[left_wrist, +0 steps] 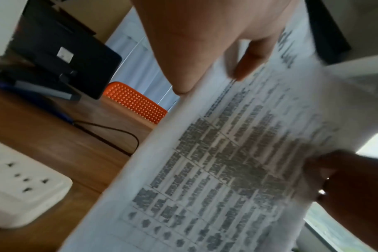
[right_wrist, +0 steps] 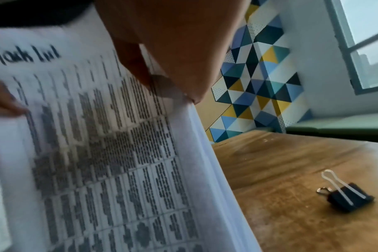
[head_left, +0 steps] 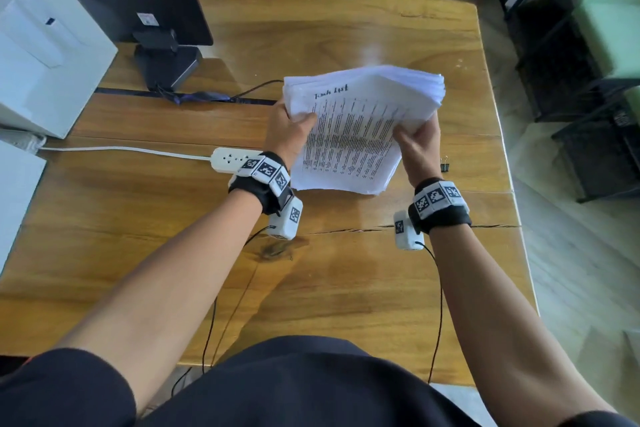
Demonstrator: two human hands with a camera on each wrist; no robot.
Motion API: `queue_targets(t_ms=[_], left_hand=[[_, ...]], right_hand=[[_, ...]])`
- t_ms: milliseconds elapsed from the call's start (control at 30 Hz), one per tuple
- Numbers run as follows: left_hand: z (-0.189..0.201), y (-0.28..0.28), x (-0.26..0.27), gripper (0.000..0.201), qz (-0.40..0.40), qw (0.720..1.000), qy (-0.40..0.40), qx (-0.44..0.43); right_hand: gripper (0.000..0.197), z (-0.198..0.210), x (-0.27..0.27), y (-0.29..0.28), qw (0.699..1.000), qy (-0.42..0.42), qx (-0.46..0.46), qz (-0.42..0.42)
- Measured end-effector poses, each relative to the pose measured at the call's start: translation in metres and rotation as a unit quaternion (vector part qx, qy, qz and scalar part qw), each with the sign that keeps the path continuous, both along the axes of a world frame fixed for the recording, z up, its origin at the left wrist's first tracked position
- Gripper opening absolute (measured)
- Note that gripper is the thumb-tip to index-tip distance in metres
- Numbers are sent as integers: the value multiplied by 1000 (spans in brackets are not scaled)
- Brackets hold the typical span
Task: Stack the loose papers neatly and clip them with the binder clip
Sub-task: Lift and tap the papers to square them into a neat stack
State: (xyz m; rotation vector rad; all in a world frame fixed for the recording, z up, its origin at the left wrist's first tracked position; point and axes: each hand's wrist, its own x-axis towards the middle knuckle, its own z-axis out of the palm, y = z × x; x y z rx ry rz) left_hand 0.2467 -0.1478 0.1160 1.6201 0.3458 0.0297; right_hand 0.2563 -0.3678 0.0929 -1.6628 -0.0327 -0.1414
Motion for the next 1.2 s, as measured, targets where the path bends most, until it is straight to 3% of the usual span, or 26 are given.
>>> queue_targets(t_ms=[133,233,300,367,467,533,633,767,867,900,1000,1067,1133,1200], left_hand=[[9,-4,0,21,18,1000,-19,11],[13,-1,-2,20,9,999,-34,17],[9,1,-3,39,3,1000,-25,2],[7,0,-3,57,9,1000,-13,-4],[17,-3,-7,35,9,1000,-27,-7],[18,-2,-10,34,0,999,-43,9],[10,-3,-17,15,-30,998,-19,45],[10,-7,-14,27,-8,997,1,72],[19,-5,4,8,-13,997,19,75],[19,-5,13,20,-16,996,32,80],[6,-3,34,34,-45,990,95,96],[-14,-5,39,50,-43,985,138,92],[-26,-11,31,76,-54,975,198,89],[-48,-16,20,76,-67,960,256,95]], right_hand=[[33,-1,6,0,997,-23,-62,-31],[38,3,4,-6,999,-24,-29,-15],[50,3,4,-4,1000,-24,-8,-4],[51,3,5,0,1000,-18,-5,-5],[47,7,7,3,999,-23,-19,-22],[46,6,5,2,999,-27,-17,-28],[45,-9,-4,1,1000,1,-19,5],[36,-22,-1,2,996,8,-84,-5],[38,-14,15,-9,993,57,-101,19],[39,-11,21,-15,990,85,-100,40],[35,-11,30,-35,962,208,-120,129],[34,-16,32,-48,922,297,-152,198],[28,-27,36,-64,861,353,-253,264],[21,-44,45,-82,825,344,-377,241]])
